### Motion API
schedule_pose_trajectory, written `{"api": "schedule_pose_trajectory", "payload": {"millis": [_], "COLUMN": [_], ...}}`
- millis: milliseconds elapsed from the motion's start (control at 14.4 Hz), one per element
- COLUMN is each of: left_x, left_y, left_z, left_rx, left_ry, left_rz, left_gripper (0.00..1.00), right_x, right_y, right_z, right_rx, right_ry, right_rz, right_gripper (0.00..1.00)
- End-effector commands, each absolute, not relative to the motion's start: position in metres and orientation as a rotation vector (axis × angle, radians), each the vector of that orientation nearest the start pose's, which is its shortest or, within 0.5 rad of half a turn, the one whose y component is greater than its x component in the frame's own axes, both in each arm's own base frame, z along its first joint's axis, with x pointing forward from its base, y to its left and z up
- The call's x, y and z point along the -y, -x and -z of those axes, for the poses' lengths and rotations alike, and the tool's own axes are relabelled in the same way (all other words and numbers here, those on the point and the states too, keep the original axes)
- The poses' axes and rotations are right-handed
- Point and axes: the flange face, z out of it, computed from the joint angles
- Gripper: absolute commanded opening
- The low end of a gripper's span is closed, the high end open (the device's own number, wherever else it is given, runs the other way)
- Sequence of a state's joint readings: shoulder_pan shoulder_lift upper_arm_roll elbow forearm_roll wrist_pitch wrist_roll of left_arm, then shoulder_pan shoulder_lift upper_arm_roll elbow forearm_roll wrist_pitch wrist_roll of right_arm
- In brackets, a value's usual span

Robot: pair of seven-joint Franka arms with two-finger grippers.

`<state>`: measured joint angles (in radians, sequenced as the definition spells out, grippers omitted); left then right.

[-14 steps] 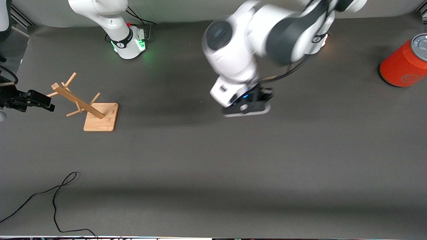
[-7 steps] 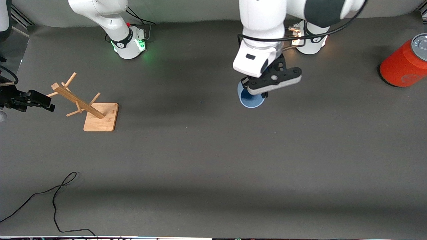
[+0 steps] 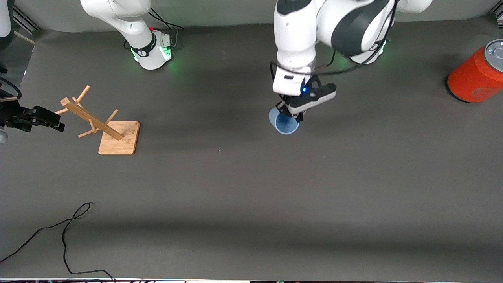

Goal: Rotate and upright cup with both arms
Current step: 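Lift and rotate the cup upright with the left gripper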

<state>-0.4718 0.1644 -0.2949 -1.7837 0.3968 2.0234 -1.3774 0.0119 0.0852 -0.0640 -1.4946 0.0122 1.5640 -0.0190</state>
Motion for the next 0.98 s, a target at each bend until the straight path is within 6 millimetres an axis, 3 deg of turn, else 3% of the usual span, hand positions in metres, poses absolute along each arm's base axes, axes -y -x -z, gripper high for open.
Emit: {"api": "schedule_pose_trajectory", "payload": {"millis": [0, 209, 488, 766, 906], "left_x": [0.419, 0.436, 0.459, 0.476, 0.482], "left_y": [-0.474, -0.473, -0.456, -0.44, -0.442], "left_z": [-0.419, -0.364, -0.31, -0.27, -0.248], "left_rx": [0.763, 0.73, 0.699, 0.669, 0.652], "left_ry": [2.871, 2.779, 2.691, 2.627, 2.553], "left_rz": [0.601, 0.714, 0.877, 0.987, 1.029], "left_gripper": [0.0, 0.0, 0.0, 0.0, 0.0], "right_x": [0.025, 0.025, 0.025, 0.025, 0.025], "right_y": [-0.576, -0.576, -0.576, -0.576, -0.577], "right_z": [-0.614, -0.614, -0.614, -0.614, -0.613], "right_rx": [-0.065, -0.065, -0.065, -0.065, -0.065], "right_ry": [3.136, 3.136, 3.136, 3.136, 3.136], "right_rz": [-0.026, -0.026, -0.026, -0.024, -0.026], "right_gripper": [1.0, 1.0, 1.0, 1.0, 1.0]}}
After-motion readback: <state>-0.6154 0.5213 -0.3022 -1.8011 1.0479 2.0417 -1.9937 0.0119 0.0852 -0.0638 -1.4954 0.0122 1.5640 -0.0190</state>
